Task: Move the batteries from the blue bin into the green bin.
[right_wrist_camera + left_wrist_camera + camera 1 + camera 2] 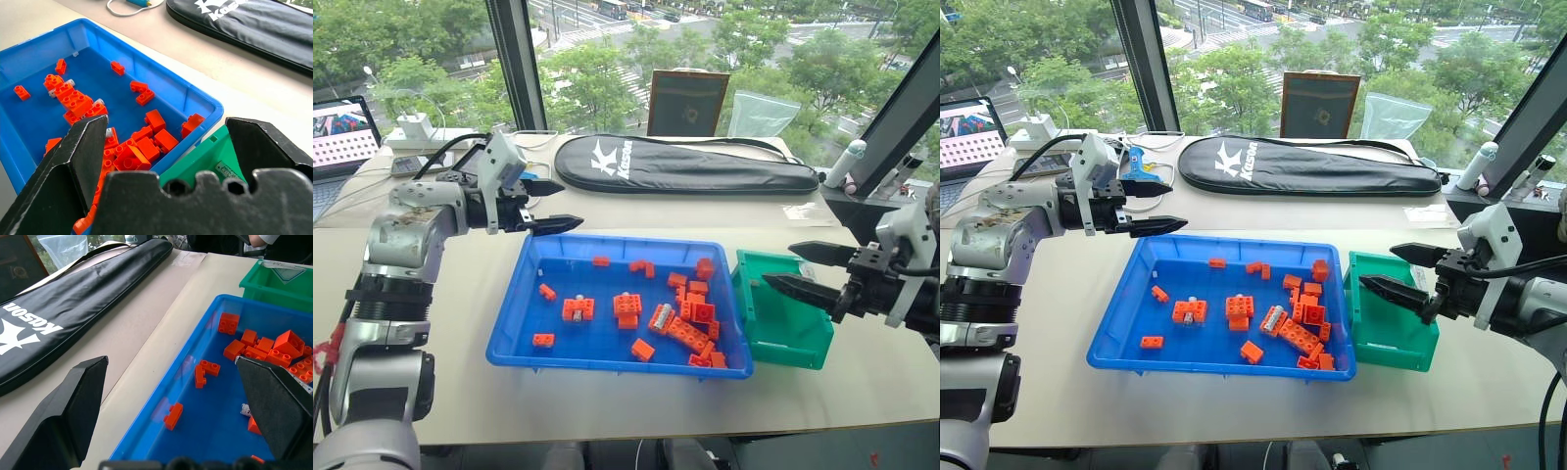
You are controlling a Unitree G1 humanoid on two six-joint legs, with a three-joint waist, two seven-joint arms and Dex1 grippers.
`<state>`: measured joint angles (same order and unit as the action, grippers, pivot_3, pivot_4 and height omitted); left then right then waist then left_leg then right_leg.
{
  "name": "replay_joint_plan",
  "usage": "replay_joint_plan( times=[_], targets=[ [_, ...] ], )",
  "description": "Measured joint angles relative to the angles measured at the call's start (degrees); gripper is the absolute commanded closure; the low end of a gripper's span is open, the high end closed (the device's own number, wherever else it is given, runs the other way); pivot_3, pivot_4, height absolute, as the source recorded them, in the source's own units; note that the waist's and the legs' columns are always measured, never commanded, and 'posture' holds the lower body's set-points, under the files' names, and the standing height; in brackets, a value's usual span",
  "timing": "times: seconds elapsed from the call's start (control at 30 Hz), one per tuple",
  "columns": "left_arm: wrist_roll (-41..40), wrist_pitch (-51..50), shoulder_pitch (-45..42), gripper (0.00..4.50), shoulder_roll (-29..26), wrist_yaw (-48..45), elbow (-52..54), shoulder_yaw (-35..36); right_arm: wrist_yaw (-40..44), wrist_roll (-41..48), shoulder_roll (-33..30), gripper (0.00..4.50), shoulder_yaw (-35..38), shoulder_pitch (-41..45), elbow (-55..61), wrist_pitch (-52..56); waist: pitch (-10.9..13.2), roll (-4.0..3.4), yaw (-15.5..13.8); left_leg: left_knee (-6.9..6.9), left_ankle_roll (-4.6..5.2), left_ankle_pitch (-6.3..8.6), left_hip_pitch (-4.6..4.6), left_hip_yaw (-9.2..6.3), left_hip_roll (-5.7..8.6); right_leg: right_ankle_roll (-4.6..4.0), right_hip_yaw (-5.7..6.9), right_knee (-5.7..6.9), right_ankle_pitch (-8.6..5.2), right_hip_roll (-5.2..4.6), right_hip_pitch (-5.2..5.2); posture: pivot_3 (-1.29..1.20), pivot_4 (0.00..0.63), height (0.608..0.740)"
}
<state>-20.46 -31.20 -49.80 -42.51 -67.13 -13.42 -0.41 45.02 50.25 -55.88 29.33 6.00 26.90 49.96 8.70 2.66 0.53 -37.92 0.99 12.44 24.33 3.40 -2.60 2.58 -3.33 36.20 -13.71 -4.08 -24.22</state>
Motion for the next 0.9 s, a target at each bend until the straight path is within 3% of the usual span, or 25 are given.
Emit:
replay_joint_plan(
  times=[0.1, 0.23, 0.4, 0.6, 0.9],
  targets=[
    [-0.9, -2.2, -1.1, 0.00, -0.2, -2.4, -0.4, -0.6, 0.0, 0.0, -1.2, 0.03, -0.1, -0.1, 0.9, 0.5, 0.0, -0.01, 0.0, -0.04, 0.00, 0.00, 0.05, 0.00, 0.01, 0.00, 0.00, 0.04, 0.00, 0.00, -0.05, 0.00, 0.150, 0.740],
    [-3.8, -6.1, -3.6, 0.00, -3.2, -12.6, 4.0, -4.6, 0.9, 2.0, -8.2, 0.03, -3.5, 4.0, 6.2, 3.3, 0.0, -0.04, 0.3, -0.05, 0.00, 0.00, 0.01, 0.00, -0.05, 0.00, 0.00, 0.03, 0.00, 0.05, -0.04, 0.00, 0.150, 0.740],
    [-4.6, -7.2, -2.9, 0.00, -4.5, -18.2, 9.6, -8.5, 1.3, -0.6, -12.3, 0.03, -15.1, 8.4, 8.7, 4.7, 0.0, -0.04, 0.2, -0.12, 0.00, 0.00, 0.00, 0.00, -0.10, -0.05, -0.02, 0.07, 0.01, 0.11, -0.03, 0.00, 0.150, 0.740],
    [-6.8, -9.0, 0.0, 0.00, -5.2, -19.4, 16.5, -8.9, -2.7, -4.9, -6.1, 0.03, -30.8, 12.3, 12.2, 6.1, 0.0, -0.04, 0.3, -0.19, 0.01, 0.00, 0.06, -0.02, -0.11, -0.05, -0.06, 0.11, 0.01, 0.15, -0.09, 0.00, 0.150, 0.740],
    [-6.8, -6.0, 5.9, 0.00, -8.9, -22.5, 21.0, -9.6, -6.2, -14.1, 4.2, 0.03, -43.4, 25.0, 4.1, 8.2, 0.0, -0.05, 0.3, -0.50, 0.01, 0.00, -0.01, -0.01, -0.21, -0.14, -0.11, 0.58, -0.04, 0.28, -0.14, 0.00, 0.150, 0.740]
  ],
)
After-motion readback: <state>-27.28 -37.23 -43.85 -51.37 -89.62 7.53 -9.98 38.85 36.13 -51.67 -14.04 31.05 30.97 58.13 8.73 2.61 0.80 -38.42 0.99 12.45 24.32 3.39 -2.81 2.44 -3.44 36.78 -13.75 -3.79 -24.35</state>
